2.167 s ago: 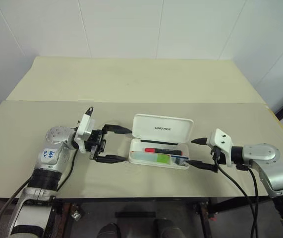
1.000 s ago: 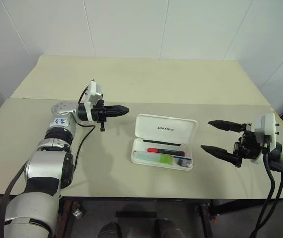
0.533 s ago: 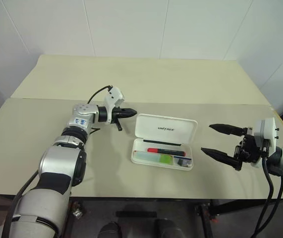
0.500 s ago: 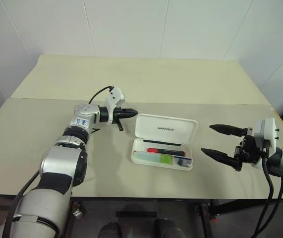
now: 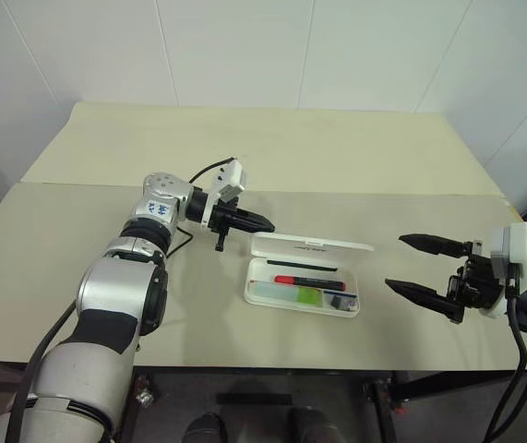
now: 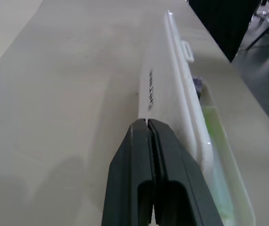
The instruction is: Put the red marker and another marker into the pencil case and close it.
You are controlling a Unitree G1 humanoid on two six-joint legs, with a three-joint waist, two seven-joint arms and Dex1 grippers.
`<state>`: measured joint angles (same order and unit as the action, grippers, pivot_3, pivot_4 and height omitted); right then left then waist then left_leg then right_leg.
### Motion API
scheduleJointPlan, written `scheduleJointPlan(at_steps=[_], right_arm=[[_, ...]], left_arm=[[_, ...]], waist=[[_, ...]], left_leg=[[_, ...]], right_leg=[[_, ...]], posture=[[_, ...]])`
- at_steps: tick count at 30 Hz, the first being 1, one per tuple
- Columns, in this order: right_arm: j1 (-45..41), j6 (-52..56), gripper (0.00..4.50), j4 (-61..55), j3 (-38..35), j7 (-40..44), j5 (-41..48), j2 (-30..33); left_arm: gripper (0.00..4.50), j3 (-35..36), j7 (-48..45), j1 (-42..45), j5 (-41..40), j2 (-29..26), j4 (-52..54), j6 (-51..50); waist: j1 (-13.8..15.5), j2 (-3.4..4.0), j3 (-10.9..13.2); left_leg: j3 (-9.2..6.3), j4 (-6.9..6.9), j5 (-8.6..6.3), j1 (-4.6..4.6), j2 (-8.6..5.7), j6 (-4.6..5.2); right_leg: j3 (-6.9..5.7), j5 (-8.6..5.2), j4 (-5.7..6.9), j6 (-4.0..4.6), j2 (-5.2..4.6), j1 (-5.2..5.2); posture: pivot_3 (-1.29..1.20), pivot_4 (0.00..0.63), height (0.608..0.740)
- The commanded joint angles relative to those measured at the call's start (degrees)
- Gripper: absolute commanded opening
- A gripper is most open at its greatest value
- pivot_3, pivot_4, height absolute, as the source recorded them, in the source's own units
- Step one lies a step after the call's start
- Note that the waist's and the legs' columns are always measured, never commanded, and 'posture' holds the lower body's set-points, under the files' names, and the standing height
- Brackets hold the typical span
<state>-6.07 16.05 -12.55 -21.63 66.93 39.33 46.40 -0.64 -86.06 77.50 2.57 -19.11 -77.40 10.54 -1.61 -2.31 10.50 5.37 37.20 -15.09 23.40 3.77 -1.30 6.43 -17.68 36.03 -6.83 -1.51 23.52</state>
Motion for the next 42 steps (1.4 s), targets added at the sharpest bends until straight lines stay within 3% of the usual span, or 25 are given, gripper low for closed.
scheduleJointPlan(at_steps=[1, 11, 18, 22, 31, 42], right_arm=[[-0.9, -1.4, 4.50, 0.2, -1.9, 0.8, 0.7, 0.6], [-2.2, -2.6, 4.50, 5.8, -2.2, 8.8, 2.8, 1.3], [-3.3, -2.6, 4.50, 10.2, -3.3, 13.6, 4.1, 1.9], [-3.8, -3.8, 4.50, 11.3, -2.8, 13.8, 2.6, 1.8], [-4.8, -5.1, 4.50, 10.8, -1.1, 12.3, 1.3, 0.2], [-5.8, -5.7, 4.50, 11.0, -0.3, 11.6, 0.6, -0.3]], left_arm=[[0.03, -5.0, -6.4, 1.6, -0.7, 0.5, 2.0, 3.3], [0.03, -25.5, -6.4, -1.3, -10.5, -0.3, 6.9, 12.6], [0.03, -32.5, -6.4, -2.2, -13.9, -0.8, 9.4, 17.9], [0.03, -35.2, -6.4, -3.0, -11.2, -1.0, 9.8, 24.0], [0.03, -35.9, -6.0, -4.4, -0.4, 1.1, 7.9, 34.5], [0.03, -31.3, 0.0, -3.6, 5.4, 4.1, 5.8, 35.0]], waist=[[0.0, 0.00, 0.0], [0.0, 0.00, 0.0], [0.0, 0.01, 0.0], [0.0, 0.01, 0.0], [0.0, 0.01, 0.0], [0.0, 0.08, -0.1]], left_leg=[[-0.01, 0.00, 0.00, 0.00, 0.00, 0.00], [0.00, 0.01, 0.00, 0.00, 0.00, 0.00], [0.00, 0.08, 0.00, 0.00, 0.00, 0.01], [-0.01, 0.10, 0.00, -0.01, 0.00, 0.01], [-0.01, 0.12, -0.01, -0.07, 0.00, 0.01], [-0.08, 0.28, -0.03, -0.23, -0.03, 0.07]], right_leg=[[0.00, 0.00, 0.01, 0.00, 0.00, 0.00], [0.05, 0.01, 0.00, -0.01, 0.00, 0.00], [0.10, 0.01, 0.04, -0.01, 0.00, 0.00], [0.11, 0.01, 0.03, -0.01, 0.00, -0.02], [0.14, 0.01, 0.02, -0.01, 0.00, -0.10], [0.15, 0.03, -0.01, -0.05, 0.00, -0.40]], posture=[[0.00, 0.150, 0.740], [0.00, 0.150, 0.740], [0.00, 0.150, 0.740], [0.00, 0.150, 0.740], [0.00, 0.150, 0.740], [0.00, 0.150, 0.740]])
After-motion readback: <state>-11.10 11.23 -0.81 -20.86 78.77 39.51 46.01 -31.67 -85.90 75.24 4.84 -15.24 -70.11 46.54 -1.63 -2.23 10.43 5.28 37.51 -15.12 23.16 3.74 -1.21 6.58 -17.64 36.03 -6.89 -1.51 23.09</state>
